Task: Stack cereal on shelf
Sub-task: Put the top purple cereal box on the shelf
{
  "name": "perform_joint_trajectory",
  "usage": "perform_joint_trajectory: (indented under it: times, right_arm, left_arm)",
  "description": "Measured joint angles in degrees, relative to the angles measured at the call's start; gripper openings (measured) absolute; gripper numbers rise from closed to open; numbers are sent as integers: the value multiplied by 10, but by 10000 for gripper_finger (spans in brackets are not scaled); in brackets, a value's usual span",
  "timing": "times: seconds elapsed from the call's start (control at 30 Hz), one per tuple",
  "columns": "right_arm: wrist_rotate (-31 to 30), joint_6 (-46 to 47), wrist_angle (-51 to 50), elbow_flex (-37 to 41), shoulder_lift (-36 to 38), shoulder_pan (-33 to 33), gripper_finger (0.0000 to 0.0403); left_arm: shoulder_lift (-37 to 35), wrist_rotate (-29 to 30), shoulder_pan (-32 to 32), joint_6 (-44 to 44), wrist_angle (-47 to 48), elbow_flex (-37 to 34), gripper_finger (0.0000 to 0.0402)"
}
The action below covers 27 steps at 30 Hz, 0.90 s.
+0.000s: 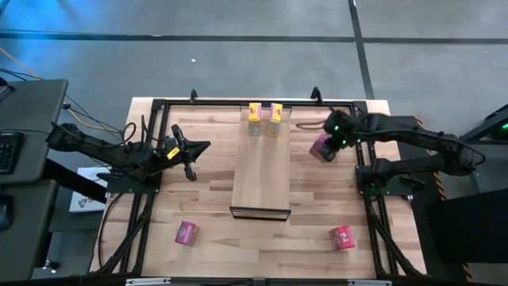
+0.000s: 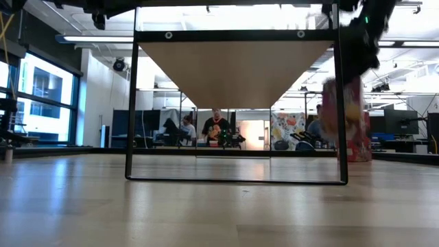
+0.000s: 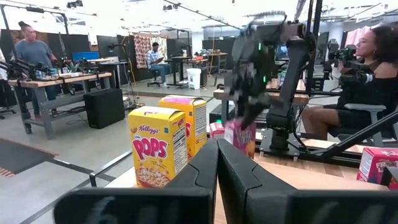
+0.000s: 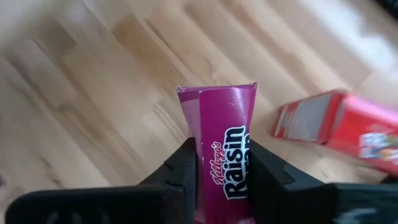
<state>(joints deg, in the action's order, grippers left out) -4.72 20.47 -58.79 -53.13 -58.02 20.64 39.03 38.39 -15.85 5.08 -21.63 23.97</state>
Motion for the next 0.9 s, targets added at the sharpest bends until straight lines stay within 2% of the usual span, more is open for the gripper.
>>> perform_joint_trajectory:
  times: [0.2, 0.4, 0.57, 0.9]
  right_arm:
    - [-2, 2, -72, -169, 0, -28, 79]
    - [-13, 6, -47, -310, -3, -98, 78]
    - [-24, 6, -12, -357, -44, -163, 78]
    - [-30, -78, -34, -412, -219, -239, 78]
  left_arm:
    - [0, 0, 0, -3, 0, 0, 0]
    - [0, 0, 0, -3, 0, 0, 0]
    - [0, 0, 0, -3, -1, 0, 0]
    - [0, -1, 0, -3, -1, 0, 0]
